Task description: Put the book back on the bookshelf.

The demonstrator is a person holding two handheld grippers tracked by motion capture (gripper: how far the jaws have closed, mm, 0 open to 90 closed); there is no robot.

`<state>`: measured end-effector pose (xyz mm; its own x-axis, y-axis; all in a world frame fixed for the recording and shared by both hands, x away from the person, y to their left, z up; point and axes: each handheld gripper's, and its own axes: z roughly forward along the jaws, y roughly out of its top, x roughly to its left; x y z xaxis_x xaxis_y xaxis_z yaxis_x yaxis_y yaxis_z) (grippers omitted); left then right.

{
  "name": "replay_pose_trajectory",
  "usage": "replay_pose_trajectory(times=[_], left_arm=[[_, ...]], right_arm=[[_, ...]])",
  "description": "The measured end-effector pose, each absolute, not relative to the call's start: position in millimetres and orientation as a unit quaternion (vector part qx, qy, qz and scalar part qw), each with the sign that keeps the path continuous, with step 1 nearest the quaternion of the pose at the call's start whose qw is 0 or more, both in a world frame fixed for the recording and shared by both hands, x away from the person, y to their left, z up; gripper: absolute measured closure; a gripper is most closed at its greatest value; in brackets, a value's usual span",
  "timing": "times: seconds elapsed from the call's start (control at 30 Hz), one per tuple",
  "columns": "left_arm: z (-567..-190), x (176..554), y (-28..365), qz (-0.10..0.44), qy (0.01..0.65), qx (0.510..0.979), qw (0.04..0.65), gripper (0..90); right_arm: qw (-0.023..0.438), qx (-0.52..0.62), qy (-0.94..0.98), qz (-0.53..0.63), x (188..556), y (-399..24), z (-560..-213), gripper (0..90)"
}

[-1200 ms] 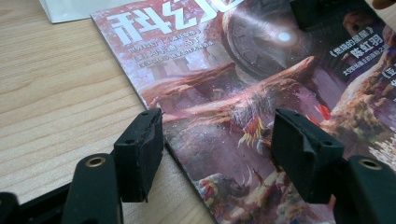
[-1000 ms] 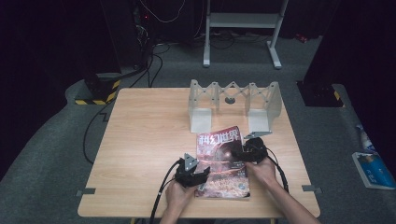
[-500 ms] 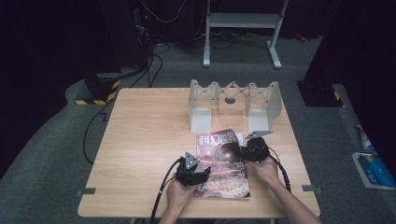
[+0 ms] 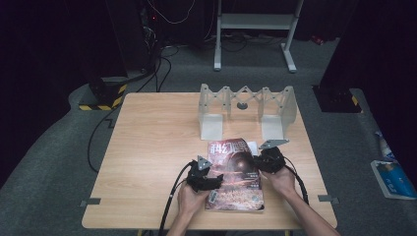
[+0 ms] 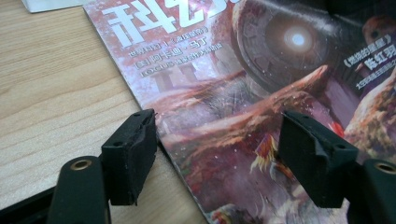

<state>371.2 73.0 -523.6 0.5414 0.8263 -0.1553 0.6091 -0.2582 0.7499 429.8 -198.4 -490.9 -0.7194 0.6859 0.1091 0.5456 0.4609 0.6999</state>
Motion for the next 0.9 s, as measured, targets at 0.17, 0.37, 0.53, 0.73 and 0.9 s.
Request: replay_pose_trajectory(times=[0.17, 0.37, 0.53, 0.73, 0.9], left_arm=[[-524.5, 376.0, 77.1, 0.131, 0.461, 0.777, 0.408, 28.5], [-521.5, 384.4, 73.6, 0.12, 0.452, 0.791, 0.395, 22.3], [-521.6, 389.1, 70.9, 0.11, 0.443, 0.797, 0.395, 16.8], [-522.6, 391.9, 67.6, 0.104, 0.432, 0.802, 0.399, 12.7], [-523.5, 392.2, 67.1, 0.104, 0.429, 0.802, 0.401, 10.8]], right_arm=[[0.097, 0.36, 0.847, 0.38, 426.0, -199.3, -487.8, 83.8], [0.101, 0.35, 0.846, 0.388, 421.1, -200.0, -482.2, 84.8], [0.096, 0.344, 0.844, 0.4, 418.2, -201.9, -478.1, 85.1], [0.099, 0.33, 0.844, 0.412, 411.9, -204.3, -472.3, 85.4], [0.101, 0.324, 0.839, 0.424, 407.5, -208.3, -467.4, 85.5]])
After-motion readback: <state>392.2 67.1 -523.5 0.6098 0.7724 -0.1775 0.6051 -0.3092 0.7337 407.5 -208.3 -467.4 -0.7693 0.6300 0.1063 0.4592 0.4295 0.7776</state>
